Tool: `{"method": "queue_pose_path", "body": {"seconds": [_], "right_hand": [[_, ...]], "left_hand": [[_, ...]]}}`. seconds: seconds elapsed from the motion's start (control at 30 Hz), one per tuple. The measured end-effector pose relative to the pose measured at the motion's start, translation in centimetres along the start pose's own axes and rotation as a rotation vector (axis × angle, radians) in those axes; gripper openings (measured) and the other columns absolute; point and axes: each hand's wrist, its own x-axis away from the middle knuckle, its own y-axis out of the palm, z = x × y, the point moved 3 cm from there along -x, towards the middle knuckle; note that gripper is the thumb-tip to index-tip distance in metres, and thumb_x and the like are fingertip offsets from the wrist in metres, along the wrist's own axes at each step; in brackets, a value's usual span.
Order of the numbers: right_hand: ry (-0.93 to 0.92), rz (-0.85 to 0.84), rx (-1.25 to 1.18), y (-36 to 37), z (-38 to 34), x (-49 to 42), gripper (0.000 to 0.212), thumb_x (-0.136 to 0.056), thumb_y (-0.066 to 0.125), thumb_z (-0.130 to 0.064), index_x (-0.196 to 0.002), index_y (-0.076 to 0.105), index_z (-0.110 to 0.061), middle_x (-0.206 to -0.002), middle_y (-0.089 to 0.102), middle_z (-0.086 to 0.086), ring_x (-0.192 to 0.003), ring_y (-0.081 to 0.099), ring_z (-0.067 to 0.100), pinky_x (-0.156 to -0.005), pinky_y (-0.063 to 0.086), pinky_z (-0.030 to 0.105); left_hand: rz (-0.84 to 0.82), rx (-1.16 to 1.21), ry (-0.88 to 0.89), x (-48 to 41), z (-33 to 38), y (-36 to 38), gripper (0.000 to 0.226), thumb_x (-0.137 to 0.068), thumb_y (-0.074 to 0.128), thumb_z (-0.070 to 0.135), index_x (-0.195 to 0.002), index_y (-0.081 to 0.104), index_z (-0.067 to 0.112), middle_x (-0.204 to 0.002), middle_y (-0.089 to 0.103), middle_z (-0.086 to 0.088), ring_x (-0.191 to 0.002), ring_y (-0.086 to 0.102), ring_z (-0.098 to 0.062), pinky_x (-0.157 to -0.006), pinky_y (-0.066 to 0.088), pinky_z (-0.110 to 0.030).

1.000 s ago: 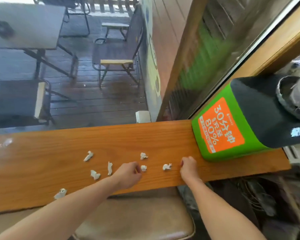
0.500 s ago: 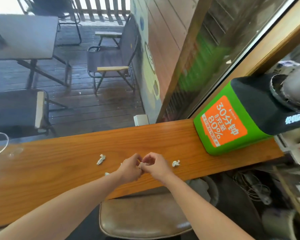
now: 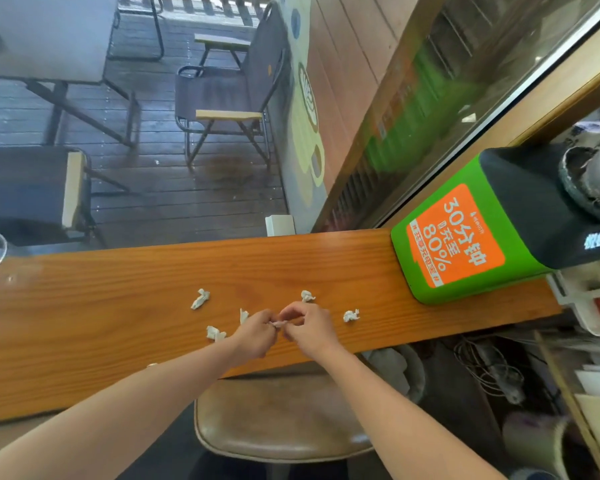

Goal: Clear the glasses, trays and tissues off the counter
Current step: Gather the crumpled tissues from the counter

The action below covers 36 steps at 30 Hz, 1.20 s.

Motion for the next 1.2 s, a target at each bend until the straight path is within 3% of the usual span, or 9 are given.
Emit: {"method": "queue_pose_path", "body": {"seconds": [0.07,0.17,0.33,0.43,0.57,0.63,0.83,1.03,1.2], "right_hand": [[-0.001,0.057,0.085,-0.6,1.5,-0.5,0.018,-0.082,0.064,-0.006,-0.094,0.073,-0.015,-0.091,0.072,-0.003,-0.081,0.064,0.013,-0.070,0.047,0.020],[0.037,0.201,0.226,-2.9,4.7,-1.5,0.020,-0.086,0.060,-0.008,-0.102,0.071,-0.014,-0.101,0.070,0.003,-0.091,0.063,0.018,-0.081,0.050,0.028],[0.185,0.298,0.355,-6.9,10.5,-3.2,0.035,-0.089,0.060,-0.014,-0.123,0.063,-0.019,-0.121,0.052,0.008,-0.114,0.049,0.029,-0.094,0.042,0.034],[0.179,0.210,0.415,-6.9,12.4,-4.1,0.037,-0.091,0.062,-0.020,-0.128,0.061,-0.022,-0.129,0.049,0.006,-0.119,0.045,0.027,-0.098,0.041,0.035],[0.095,0.224,0.495,-6.3,13.3,-4.4,0.027,-0.094,0.058,-0.016,-0.119,0.066,-0.020,-0.121,0.053,0.004,-0.111,0.049,0.024,-0.092,0.046,0.034],[0.067,0.217,0.510,-5.9,13.3,-4.3,0.020,-0.094,0.056,-0.015,-0.110,0.067,-0.018,-0.112,0.055,0.003,-0.100,0.054,0.023,-0.083,0.051,0.036],[0.038,0.162,0.461,-5.8,11.8,-3.7,0.004,-0.088,0.059,-0.019,-0.084,0.058,-0.018,-0.090,0.058,0.002,-0.083,0.055,0.021,-0.068,0.044,0.032],[-0.037,0.040,0.375,-4.9,9.3,-3.8,0.024,-0.090,0.053,-0.013,-0.110,0.066,-0.015,-0.111,0.066,0.007,-0.101,0.060,0.023,-0.084,0.048,0.030],[-0.083,0.021,0.341,-1.9,8.0,-4.3,0.033,-0.095,0.050,-0.015,-0.126,0.059,-0.019,-0.114,0.054,0.006,-0.097,0.053,0.021,-0.085,0.046,0.030]], "left_hand": [[0.070,-0.109,-0.013,-0.5,-0.6,-0.9,0.018,-0.092,0.038,0.010,-0.078,0.048,0.015,-0.072,0.051,-0.006,-0.059,0.043,-0.019,-0.052,0.034,-0.029],[0.106,-0.268,-0.015,-0.9,-2.1,-2.1,0.018,-0.090,0.047,0.031,-0.079,0.048,0.018,-0.082,0.055,-0.003,-0.070,0.050,-0.018,-0.054,0.034,-0.032],[0.180,-0.382,-0.015,-1.4,-3.4,-2.5,0.049,-0.091,0.047,0.061,-0.075,0.058,0.016,-0.077,0.064,-0.002,-0.070,0.058,-0.016,-0.057,0.040,-0.032],[0.262,-0.422,0.013,-1.6,-3.6,-1.7,0.044,-0.102,0.037,0.045,-0.077,0.056,0.013,-0.078,0.067,-0.009,-0.070,0.062,-0.024,-0.061,0.048,-0.037],[0.446,-0.372,0.094,-1.7,-3.6,-1.0,0.007,-0.102,0.036,0.013,-0.098,0.042,0.015,-0.086,0.062,-0.013,-0.076,0.060,-0.030,-0.064,0.044,-0.040],[0.502,-0.372,0.095,-1.6,-3.7,-1.2,0.013,-0.099,0.038,0.006,-0.103,0.042,0.018,-0.090,0.062,-0.011,-0.080,0.059,-0.029,-0.066,0.045,-0.039],[0.548,-0.452,0.027,-1.4,-3.3,-2.7,0.016,-0.100,0.046,0.037,-0.102,0.042,0.021,-0.084,0.063,-0.008,-0.072,0.061,-0.028,-0.068,0.055,-0.046],[0.377,-0.632,0.006,-2.5,-3.2,-3.6,0.027,-0.098,0.053,0.039,-0.114,0.041,0.021,-0.098,0.061,-0.010,-0.084,0.061,-0.030,-0.068,0.049,-0.040],[0.277,-0.670,-0.004,-3.5,-4.4,-3.3,0.010,-0.099,0.050,0.026,-0.100,0.048,0.017,-0.099,0.058,-0.011,-0.090,0.058,-0.031,-0.076,0.049,-0.043]]}}
